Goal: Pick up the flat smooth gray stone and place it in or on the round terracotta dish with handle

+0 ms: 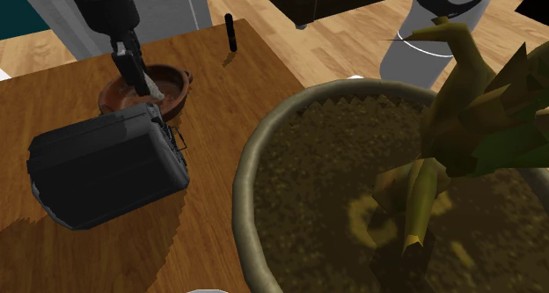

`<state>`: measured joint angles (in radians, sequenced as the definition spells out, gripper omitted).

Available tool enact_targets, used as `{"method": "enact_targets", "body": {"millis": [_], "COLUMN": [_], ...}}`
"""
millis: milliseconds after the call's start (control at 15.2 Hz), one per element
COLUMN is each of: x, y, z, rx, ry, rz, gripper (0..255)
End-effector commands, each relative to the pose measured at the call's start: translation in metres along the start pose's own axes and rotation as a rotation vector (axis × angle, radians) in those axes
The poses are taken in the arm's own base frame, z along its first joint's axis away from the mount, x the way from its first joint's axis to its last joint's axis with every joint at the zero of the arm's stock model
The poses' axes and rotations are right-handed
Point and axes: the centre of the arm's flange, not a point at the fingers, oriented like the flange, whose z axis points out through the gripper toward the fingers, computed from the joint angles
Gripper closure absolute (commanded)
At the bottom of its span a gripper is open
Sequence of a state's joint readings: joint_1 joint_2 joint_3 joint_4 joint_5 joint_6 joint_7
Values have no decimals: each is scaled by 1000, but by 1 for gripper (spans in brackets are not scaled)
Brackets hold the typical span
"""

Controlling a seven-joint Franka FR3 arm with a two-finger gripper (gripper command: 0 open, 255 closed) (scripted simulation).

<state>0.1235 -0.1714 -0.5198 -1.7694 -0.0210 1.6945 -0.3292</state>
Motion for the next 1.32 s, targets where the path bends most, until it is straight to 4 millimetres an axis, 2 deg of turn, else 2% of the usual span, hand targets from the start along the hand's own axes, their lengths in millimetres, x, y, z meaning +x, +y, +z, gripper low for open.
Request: {"method": "enact_targets", "body": {"millis": [0,264,330,660,924,1254], "x": [-1,-1,0,-1,0,0], "y": [0,0,1,0,0,0], "z": [6,6,6,6,-44,-44], "rx": [1,1,1,1,1,1], "ry": [-14,-14,-14,-14,-14,-14], "rz": [2,2,2,2,2,2], "gripper": [255,255,0,0,0,0]}}
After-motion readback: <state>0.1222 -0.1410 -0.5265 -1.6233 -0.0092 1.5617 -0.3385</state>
